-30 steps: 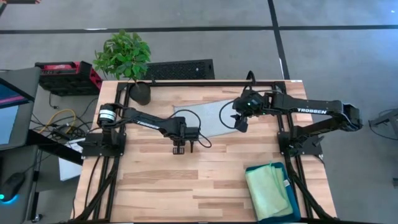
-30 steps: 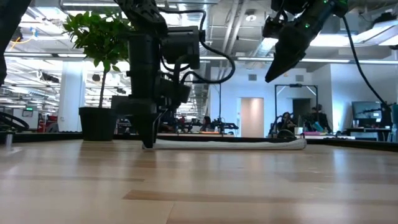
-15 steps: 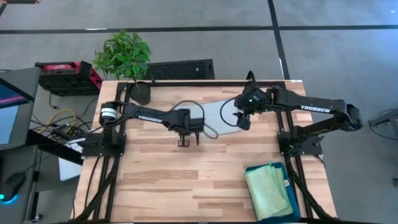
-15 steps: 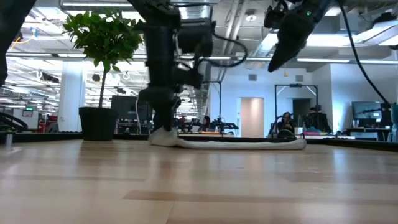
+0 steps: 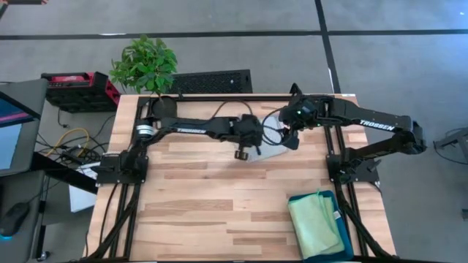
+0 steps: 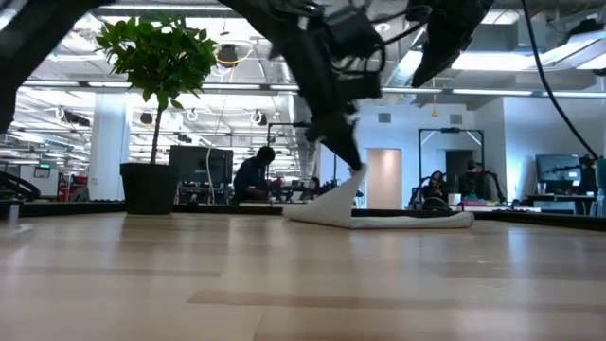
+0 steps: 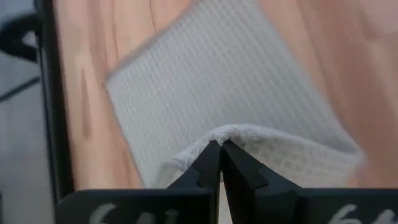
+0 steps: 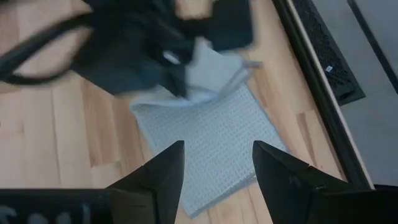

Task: Fold microfiber towels
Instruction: Fold the gray microfiber towel

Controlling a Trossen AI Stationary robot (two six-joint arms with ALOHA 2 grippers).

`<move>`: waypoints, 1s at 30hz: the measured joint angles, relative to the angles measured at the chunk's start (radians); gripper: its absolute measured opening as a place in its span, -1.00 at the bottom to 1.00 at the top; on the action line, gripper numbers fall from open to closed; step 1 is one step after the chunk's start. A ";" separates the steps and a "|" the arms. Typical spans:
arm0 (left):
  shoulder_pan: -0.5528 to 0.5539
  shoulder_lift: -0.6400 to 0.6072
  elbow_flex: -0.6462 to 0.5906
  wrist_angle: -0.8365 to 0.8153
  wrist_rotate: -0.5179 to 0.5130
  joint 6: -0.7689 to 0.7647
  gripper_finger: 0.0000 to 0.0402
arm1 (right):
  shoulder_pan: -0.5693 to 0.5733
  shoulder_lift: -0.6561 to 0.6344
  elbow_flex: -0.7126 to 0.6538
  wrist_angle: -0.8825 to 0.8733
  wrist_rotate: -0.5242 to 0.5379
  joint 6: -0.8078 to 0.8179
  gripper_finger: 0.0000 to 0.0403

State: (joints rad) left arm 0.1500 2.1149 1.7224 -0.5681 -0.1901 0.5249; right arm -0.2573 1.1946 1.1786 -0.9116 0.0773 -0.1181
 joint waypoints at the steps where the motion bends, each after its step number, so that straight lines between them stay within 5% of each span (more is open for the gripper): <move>1: 0.004 0.035 0.046 0.001 0.000 0.015 -1.00 | 0.000 -0.001 0.001 -0.007 -0.002 -0.002 0.06; 13: 0.035 0.282 0.472 -0.005 -0.002 0.149 -1.00 | 0.000 -0.084 0.004 -0.031 0.003 0.006 0.06; 30: 0.013 0.311 0.506 -0.002 -0.008 0.183 -0.87 | 0.000 -0.154 0.004 -0.026 0.003 0.006 0.06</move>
State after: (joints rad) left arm 0.1626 2.4256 2.2280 -0.5702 -0.1982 0.7082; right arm -0.2577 1.0405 1.1828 -0.9373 0.0807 -0.1116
